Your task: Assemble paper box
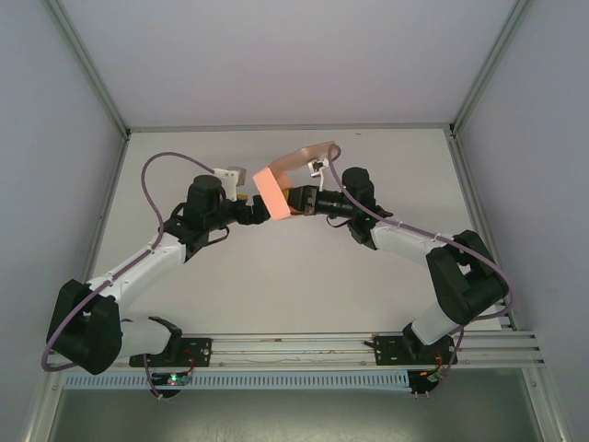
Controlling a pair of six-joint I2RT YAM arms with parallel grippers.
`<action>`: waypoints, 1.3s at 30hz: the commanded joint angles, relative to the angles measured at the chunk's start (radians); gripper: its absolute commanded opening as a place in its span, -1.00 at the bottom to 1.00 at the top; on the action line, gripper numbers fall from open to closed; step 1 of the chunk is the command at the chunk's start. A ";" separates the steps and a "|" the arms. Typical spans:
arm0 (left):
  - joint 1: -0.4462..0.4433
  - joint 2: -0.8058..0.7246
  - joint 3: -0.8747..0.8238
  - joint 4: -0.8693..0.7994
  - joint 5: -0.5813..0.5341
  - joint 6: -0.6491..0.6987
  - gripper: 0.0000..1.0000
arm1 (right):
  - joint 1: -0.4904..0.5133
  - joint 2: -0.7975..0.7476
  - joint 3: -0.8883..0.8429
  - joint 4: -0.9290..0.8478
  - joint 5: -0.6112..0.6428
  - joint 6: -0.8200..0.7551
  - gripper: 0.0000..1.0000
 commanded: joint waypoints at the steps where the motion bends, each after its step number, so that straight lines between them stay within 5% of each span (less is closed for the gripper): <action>1: -0.005 0.004 0.031 0.092 0.056 -0.007 1.00 | 0.002 0.015 -0.006 0.026 -0.086 0.025 -1.00; 14: -0.033 0.065 0.119 0.117 0.135 0.016 1.00 | 0.077 0.099 0.065 -0.131 -0.192 -0.116 -1.00; 19: -0.072 0.106 0.203 0.071 0.149 0.056 1.00 | 0.152 0.119 0.197 -0.566 -0.002 -0.388 -1.00; 27: -0.097 0.120 0.246 0.074 0.152 0.062 1.00 | 0.172 0.172 0.261 -0.607 0.164 -0.347 -1.00; 30: -0.099 0.089 0.227 -0.010 0.056 0.089 1.00 | 0.135 0.088 0.195 -0.504 0.228 -0.298 -1.00; 34: -0.096 0.042 0.157 -0.212 -0.247 0.115 1.00 | 0.007 -0.076 0.063 -0.411 0.337 -0.221 -1.00; 39: -0.061 0.037 0.091 -0.453 -0.588 0.065 1.00 | -0.042 -0.199 0.041 -0.678 0.656 -0.373 -1.00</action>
